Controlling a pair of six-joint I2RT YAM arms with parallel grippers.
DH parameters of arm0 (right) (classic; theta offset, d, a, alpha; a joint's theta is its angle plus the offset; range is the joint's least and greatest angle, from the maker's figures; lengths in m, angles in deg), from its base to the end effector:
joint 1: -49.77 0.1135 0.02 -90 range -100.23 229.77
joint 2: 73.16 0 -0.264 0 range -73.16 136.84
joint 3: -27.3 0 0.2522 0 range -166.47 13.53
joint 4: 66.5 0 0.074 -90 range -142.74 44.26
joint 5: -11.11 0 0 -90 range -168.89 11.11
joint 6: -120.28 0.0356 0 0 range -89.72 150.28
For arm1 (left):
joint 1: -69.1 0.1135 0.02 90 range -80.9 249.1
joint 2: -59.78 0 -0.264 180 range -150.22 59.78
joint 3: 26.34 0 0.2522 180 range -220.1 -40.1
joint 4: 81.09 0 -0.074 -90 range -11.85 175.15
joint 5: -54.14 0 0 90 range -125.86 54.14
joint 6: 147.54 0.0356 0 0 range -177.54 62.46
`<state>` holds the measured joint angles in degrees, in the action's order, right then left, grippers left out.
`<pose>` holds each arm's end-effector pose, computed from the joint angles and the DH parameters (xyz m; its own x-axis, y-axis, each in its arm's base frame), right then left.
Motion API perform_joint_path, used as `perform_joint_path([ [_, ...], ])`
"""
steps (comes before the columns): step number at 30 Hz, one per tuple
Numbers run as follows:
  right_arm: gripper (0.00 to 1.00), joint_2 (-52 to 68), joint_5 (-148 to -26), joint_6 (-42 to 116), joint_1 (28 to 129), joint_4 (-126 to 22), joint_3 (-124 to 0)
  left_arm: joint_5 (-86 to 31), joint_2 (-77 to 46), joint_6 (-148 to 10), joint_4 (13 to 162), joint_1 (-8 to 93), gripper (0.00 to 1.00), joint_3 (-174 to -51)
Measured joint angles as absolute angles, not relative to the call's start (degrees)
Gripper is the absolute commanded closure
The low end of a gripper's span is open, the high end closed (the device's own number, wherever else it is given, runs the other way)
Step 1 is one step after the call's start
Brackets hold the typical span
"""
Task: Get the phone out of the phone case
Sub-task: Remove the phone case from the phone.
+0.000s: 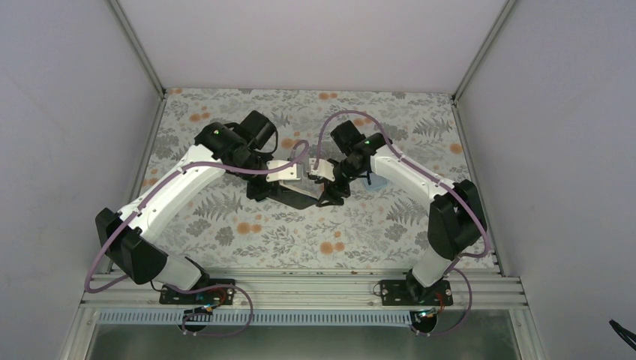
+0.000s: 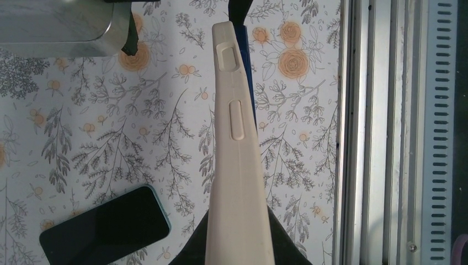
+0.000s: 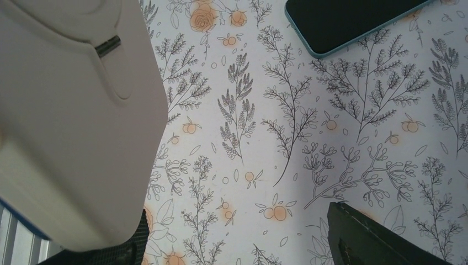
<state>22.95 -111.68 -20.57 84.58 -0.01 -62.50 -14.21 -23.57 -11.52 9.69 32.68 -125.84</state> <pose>0.2595 0.2039 0.2490 -0.0211 -0.8087 -0.5879 -0.9942 -0.0448 0.0973 0.2037 -0.1666 0.3434 -0.0753 0.8867 -0.4562 0.9972 0.0664 -0.0355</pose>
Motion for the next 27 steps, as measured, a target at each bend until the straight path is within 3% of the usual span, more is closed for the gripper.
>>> perform_joint_path([
  [27,0.26,23.78,-107.92,-11.34,83.70,-4.43,-64.99,-15.74,-23.57,-14.73,12.20,33.45,0.98,-125.66],
])
